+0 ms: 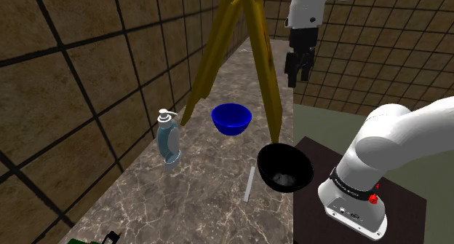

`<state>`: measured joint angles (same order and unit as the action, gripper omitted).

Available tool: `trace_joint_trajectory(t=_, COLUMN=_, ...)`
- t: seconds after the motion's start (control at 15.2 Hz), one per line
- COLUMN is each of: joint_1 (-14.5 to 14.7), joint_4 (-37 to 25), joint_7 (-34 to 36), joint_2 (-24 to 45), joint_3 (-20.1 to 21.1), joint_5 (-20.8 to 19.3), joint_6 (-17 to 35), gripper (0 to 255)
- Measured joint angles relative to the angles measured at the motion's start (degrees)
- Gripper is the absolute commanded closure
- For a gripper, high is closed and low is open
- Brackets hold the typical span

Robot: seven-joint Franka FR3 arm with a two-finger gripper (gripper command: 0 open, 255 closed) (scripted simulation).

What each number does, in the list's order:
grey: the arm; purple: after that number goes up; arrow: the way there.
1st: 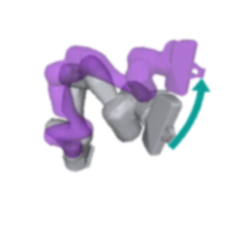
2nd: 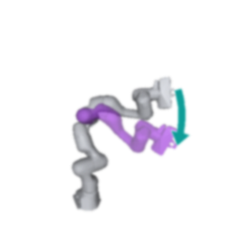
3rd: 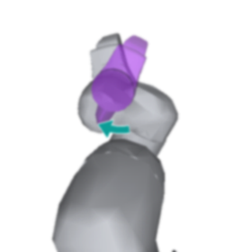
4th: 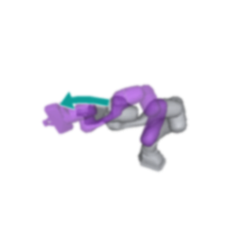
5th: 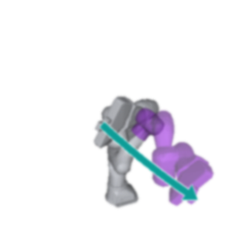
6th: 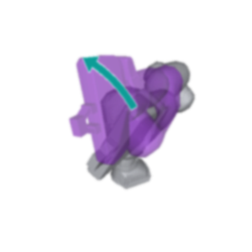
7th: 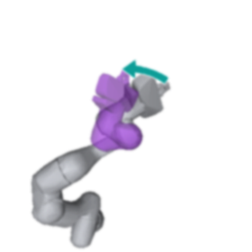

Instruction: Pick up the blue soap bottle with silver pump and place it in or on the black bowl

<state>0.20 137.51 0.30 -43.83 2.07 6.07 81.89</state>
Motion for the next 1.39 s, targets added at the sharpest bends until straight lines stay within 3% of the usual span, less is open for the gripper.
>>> trace_joint_trajectory(t=0.2, joint_1=0.4, joint_4=-1.0, joint_7=1.1, joint_2=1.6, joint_3=1.3, joint_5=0.7, joint_6=0.9, gripper=0)
trace_joint_trajectory(t=0.79, joint_1=2.9, joint_4=-9.4, joint_7=9.9, joint_2=16.2, joint_3=10.5, joint_5=3.8, joint_6=9.4, gripper=0)
trace_joint_trajectory(t=1.39, joint_1=4.7, joint_4=-23.9, joint_7=20.0, joint_2=33.8, joint_3=19.2, joint_5=0.8, joint_6=14.2, gripper=0)
